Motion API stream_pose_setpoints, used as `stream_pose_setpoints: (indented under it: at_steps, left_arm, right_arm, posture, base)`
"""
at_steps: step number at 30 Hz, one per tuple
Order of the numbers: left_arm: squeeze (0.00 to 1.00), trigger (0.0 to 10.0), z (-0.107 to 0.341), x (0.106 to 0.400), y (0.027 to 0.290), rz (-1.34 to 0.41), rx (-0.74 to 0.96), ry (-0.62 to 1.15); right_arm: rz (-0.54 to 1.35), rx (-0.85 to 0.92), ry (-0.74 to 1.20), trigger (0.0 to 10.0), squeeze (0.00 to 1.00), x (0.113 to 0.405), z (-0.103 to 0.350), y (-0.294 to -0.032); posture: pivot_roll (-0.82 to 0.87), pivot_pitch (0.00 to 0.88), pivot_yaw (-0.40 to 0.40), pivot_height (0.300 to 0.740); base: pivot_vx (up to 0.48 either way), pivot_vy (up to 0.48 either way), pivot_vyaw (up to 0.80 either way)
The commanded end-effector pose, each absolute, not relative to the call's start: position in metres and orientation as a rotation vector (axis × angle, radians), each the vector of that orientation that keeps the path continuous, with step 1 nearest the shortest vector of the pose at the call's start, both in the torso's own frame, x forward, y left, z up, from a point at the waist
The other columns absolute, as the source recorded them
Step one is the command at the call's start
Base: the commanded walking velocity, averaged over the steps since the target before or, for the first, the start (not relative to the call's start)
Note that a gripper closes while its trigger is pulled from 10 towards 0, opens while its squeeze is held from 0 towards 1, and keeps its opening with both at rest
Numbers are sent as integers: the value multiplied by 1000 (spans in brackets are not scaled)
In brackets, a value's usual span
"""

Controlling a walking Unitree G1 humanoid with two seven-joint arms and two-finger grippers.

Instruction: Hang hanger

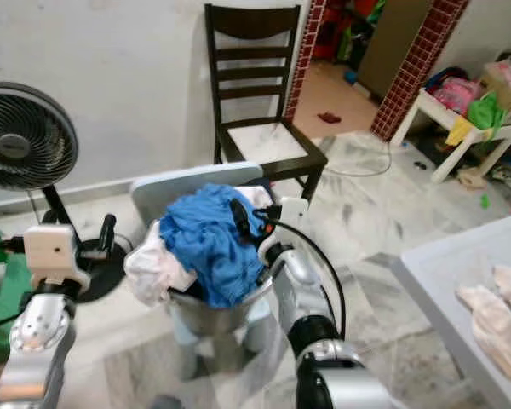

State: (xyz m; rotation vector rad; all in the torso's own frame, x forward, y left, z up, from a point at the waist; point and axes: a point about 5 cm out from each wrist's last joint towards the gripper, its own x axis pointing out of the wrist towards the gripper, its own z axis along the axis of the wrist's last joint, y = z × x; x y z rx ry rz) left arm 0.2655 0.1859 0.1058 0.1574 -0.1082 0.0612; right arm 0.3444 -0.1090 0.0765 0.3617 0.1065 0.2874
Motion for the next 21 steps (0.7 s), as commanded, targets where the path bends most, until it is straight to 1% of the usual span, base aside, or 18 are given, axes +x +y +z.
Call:
stream_pose_setpoints:
  at_steps: [1, 7, 13, 21]
  left_arm:
    - [0, 10000, 104, 263, 196, 116, 185, -91]
    - [0, 10000, 100, 259, 197, 136, 189, -73]
    - [0, 10000, 98, 256, 198, 145, 195, -64]
    - [0, 10000, 103, 256, 196, 92, 192, -94]
  right_arm:
    - [326, 353, 98, 10000, 0, 343, 78, -98]
    - [376, 328, 104, 10000, 0, 340, 76, -96]
    - [367, 335, 106, 10000, 0, 339, 74, -97]
    - [318, 357, 89, 10000, 0, 340, 76, -102]
  posture:
    - [453, 113, -140, 740]
    - [453, 127, -147, 740]
    - [451, 142, -147, 740]
    - [450, 146, -137, 740]
  base:
    - [0, 0, 800]
    - [0, 0, 800]
    - [0, 0, 800]
    - [0, 0, 0]
